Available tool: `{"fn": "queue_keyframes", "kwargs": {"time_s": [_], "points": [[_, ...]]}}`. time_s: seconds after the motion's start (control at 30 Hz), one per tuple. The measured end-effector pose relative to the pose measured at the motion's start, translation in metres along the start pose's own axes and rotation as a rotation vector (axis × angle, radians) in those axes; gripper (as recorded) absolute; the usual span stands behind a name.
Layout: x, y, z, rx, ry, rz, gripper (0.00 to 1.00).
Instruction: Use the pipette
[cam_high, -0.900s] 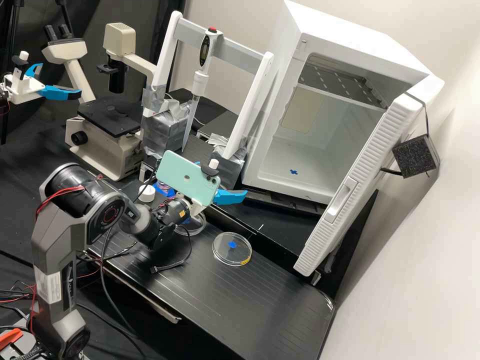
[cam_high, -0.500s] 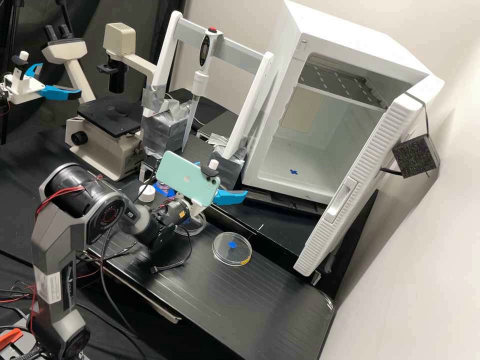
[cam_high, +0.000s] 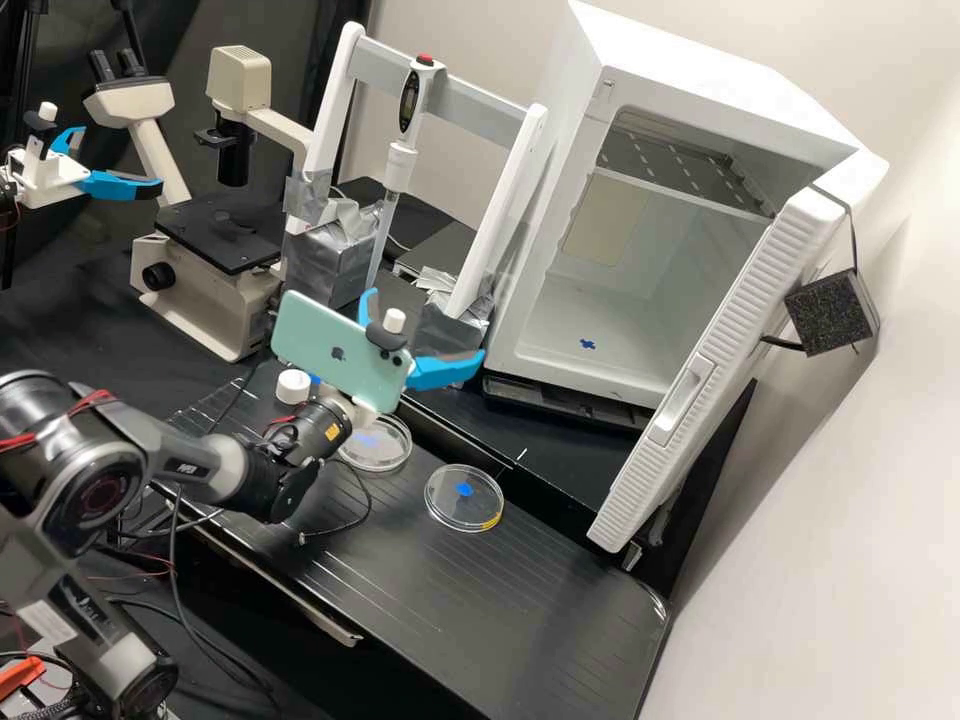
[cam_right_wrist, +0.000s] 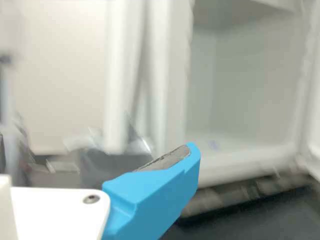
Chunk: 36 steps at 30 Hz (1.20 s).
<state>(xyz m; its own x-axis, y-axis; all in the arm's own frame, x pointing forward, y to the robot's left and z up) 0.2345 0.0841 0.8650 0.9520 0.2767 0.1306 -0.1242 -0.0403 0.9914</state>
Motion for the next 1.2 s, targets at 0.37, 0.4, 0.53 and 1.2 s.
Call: {"fn": "queue_keyframes", "kwargs": {"time_s": [0.37,0.4,0.53,1.2], "points": [[0.029,0.01,-0.066,-0.044,0.104,-0.027,1.0],[0.034,0.011,-0.073,-0.048,0.109,-0.03,1.0],[0.049,0.008,-0.088,-0.062,0.109,-0.055,1.0],[0.123,0.01,-0.13,-0.123,0.063,-0.083,1.0]]}}
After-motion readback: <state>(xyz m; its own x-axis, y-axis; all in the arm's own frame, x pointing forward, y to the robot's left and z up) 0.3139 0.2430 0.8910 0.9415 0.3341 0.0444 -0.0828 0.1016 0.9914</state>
